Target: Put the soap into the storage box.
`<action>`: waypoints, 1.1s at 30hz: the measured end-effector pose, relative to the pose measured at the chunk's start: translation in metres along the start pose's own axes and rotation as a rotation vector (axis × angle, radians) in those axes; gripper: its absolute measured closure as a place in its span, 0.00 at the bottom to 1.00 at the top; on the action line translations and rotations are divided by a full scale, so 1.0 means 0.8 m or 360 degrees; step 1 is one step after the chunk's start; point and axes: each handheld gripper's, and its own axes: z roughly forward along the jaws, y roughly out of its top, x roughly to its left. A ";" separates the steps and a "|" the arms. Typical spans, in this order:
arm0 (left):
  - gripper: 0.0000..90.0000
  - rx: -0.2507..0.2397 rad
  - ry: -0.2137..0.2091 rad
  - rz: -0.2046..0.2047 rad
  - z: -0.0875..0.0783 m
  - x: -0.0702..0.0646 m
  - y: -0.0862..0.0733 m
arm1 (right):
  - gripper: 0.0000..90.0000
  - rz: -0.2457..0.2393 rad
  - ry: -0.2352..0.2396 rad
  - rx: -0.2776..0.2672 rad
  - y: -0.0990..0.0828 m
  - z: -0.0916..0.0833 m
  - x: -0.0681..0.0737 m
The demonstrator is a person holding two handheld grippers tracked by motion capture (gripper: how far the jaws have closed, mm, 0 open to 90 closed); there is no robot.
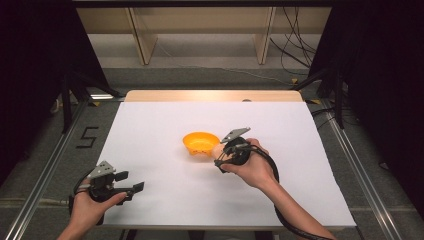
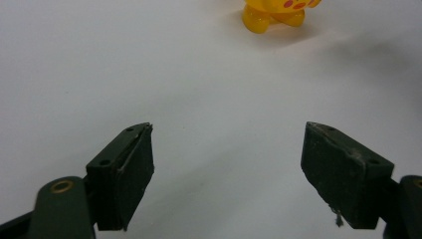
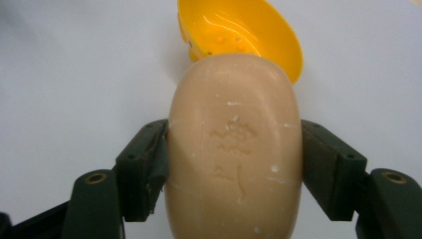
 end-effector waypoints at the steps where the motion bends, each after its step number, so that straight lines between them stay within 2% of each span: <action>1: 0.23 -0.0001 0.0000 -0.0001 0.000 0.000 0.000 | 0.37 -0.0012 0.0000 -0.0006 0.000 0.001 -0.001; 5: 0.23 -0.0001 0.0000 -0.0001 0.000 0.000 0.000 | 0.37 -0.0009 0.0003 -0.0005 0.003 0.001 -0.003; 8: 0.23 0.0001 0.0002 0.0003 -0.001 0.001 0.000 | 0.37 -0.0001 -0.0022 -0.0038 0.005 0.003 -0.003; 9: 0.23 0.0001 0.0002 0.0003 -0.001 0.001 0.000 | 0.37 -0.0013 0.0001 -0.0019 0.005 0.002 -0.005; 10: 0.23 0.0003 0.0002 0.0004 -0.001 0.001 0.000 | 0.37 -0.0046 -0.0002 -0.0021 0.006 0.002 -0.006; 11: 0.23 -0.0002 -0.0001 -0.0001 0.000 0.000 0.000 | 0.37 -0.0027 -0.0008 -0.0027 0.007 0.003 -0.006; 12: 0.23 -0.0002 -0.0001 -0.0001 0.000 0.000 0.000 | 0.37 -0.0055 -0.0010 -0.0037 0.008 0.003 -0.008; 14: 0.23 0.0003 0.0002 0.0005 -0.001 0.001 0.000 | 0.37 -0.0003 -0.0007 -0.0025 0.008 0.003 -0.006; 17: 0.23 0.0000 0.0002 0.0004 -0.001 0.001 0.000 | 0.37 -0.0012 -0.0025 -0.0052 0.009 0.006 -0.007; 19: 0.23 -0.0001 0.0001 0.0002 -0.001 0.001 0.000 | 0.37 -0.0024 -0.0015 -0.0036 0.010 0.005 -0.009; 25: 0.23 -0.0006 0.0000 0.0000 0.000 0.000 0.000 | 0.37 -0.0002 -0.0011 -0.0058 0.013 0.007 -0.009; 26: 0.23 -0.0007 0.0000 0.0003 0.000 0.001 0.000 | 0.37 -0.0041 -0.0018 -0.0047 0.015 0.006 -0.011; 27: 0.23 -0.0008 0.0000 0.0003 0.000 0.001 0.000 | 0.37 -0.0021 -0.0009 -0.0039 0.016 0.006 -0.011; 29: 0.23 -0.0009 0.0001 -0.0001 0.000 0.000 0.000 | 0.37 -0.0042 -0.0014 -0.0054 0.017 0.007 -0.012; 33: 0.23 -0.0009 0.0001 -0.0002 0.000 0.000 0.000 | 0.37 -0.0030 -0.0019 -0.0061 0.021 0.007 -0.012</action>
